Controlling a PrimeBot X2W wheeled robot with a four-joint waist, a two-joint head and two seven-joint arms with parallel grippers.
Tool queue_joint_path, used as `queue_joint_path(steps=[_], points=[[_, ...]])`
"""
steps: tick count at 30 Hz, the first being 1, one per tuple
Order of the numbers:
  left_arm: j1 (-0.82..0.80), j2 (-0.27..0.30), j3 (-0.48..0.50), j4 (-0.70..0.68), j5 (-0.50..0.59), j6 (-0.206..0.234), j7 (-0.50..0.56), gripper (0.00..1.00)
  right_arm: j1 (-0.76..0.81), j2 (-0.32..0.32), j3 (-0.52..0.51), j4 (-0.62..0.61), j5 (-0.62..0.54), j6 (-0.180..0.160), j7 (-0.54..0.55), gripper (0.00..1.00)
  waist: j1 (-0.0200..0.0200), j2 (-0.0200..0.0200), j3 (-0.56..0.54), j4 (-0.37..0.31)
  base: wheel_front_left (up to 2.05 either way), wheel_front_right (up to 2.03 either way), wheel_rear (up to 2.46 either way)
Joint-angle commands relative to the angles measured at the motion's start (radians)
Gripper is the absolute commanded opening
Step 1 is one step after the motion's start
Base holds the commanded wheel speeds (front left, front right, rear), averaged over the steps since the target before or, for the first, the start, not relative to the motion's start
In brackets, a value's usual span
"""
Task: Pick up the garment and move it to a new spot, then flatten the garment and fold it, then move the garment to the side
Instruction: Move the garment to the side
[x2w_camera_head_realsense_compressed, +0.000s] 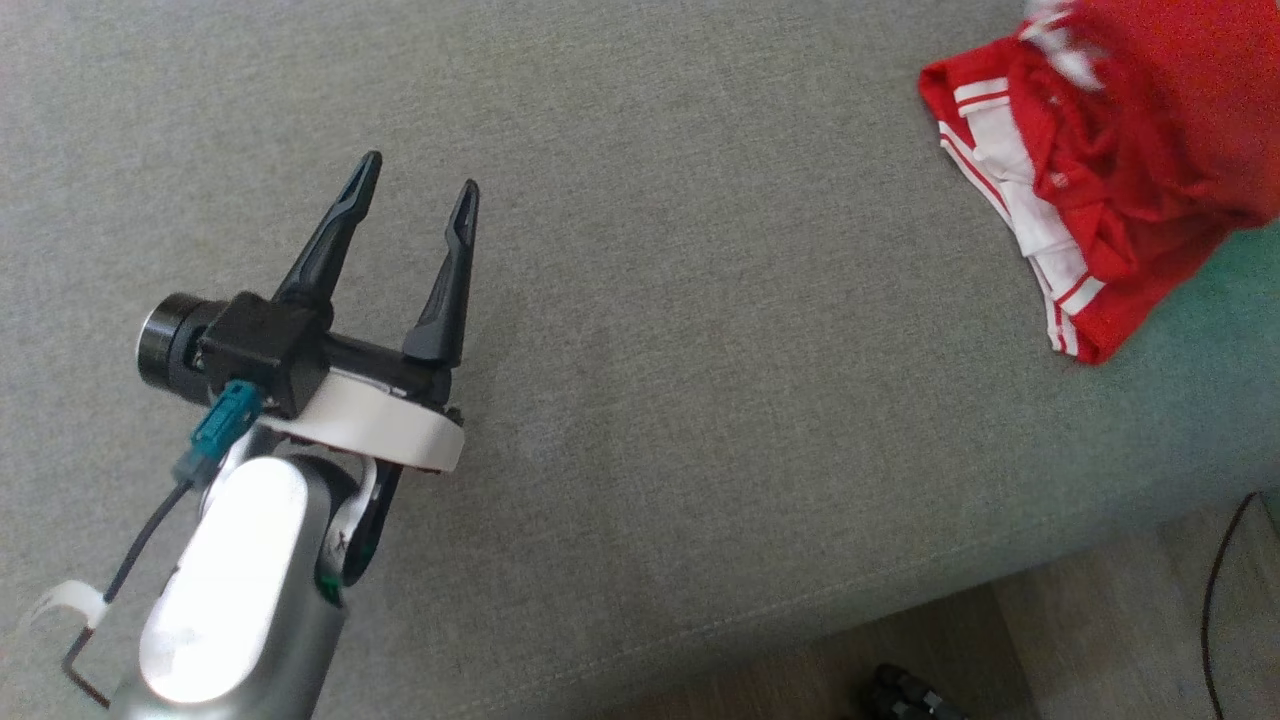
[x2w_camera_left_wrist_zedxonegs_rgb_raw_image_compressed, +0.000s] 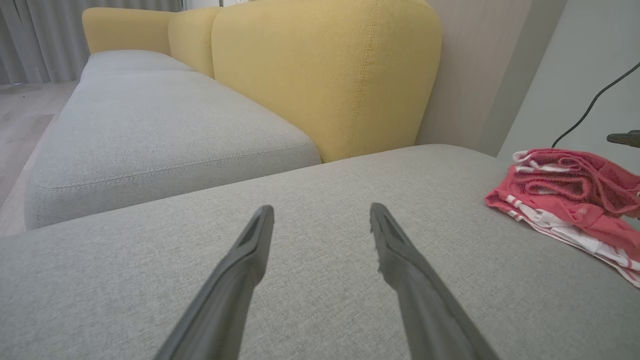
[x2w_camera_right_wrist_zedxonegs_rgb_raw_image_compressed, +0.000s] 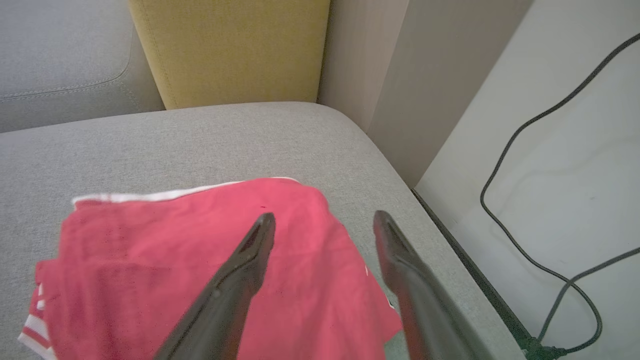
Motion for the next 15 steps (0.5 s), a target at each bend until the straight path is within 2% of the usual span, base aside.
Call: queue_joint_path(steps=[1,5,9,15], points=[[-0.034,0.02,0.026,-0.026,-0.006,-0.002,-0.003,1.0,-0.024,-0.019,-0.001,-0.022,-0.009,-0.001,-0.011,1.0,-0.0001,0.0,-0.001,0.001,0.0,0.0,0.0],[-0.03,0.017,0.025,-0.015,-0.013,0.0,-0.01,1.0,-0.019,-0.015,-0.012,-0.008,-0.013,-0.001,-0.028,1.0,-0.0001,0.0,-0.016,0.007,0.0,0.0,0.0],[-0.005,0.013,0.028,0.004,-0.026,0.008,-0.022,1.0,0.023,0.012,-0.045,-0.05,-0.025,-0.001,-0.1,1.0,-0.0001,0.0,-0.064,0.015,0.0,0.0,0.0],[0.065,0.007,0.047,0.026,-0.053,0.035,-0.037,1.0,0.164,0.14,-0.07,-0.221,-0.063,-0.001,-0.192,1.0,-0.0001,0.0,-0.159,0.03,0.0,0.0,0.0]])
